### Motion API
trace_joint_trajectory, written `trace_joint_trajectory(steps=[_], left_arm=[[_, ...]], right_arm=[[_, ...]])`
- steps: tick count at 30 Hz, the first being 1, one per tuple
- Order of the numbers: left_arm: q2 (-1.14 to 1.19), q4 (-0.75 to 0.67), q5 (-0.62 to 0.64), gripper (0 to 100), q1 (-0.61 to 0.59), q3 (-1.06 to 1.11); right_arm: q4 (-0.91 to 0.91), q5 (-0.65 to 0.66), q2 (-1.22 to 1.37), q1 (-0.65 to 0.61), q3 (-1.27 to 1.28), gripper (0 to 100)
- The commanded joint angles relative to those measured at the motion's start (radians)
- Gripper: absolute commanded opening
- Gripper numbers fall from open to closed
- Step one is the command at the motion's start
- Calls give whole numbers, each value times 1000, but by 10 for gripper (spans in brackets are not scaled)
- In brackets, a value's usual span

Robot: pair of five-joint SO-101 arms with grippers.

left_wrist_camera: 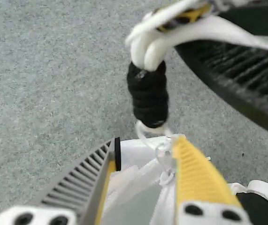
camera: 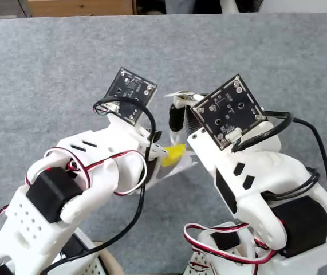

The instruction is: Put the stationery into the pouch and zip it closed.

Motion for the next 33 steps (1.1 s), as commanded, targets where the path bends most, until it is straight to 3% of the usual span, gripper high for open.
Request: trace_joint_trajectory(steps=[1,3,24,30,33], left_arm=[[2,-23,5,64,-1,-7],[2,-23,5,24,-1,-7],[0,-23,3,28,-4,-5],[0,-18,2,28,-4,-5],[0,-15,2,28,-4,-5]], right_arm=[[-11,3,-2,11,-10,12],[-11,3,-2,11,-10,12],[18,9,-10,11,-12,16],[124,69,-76,37,-10,168],[144,84,-99,95,-10,187]])
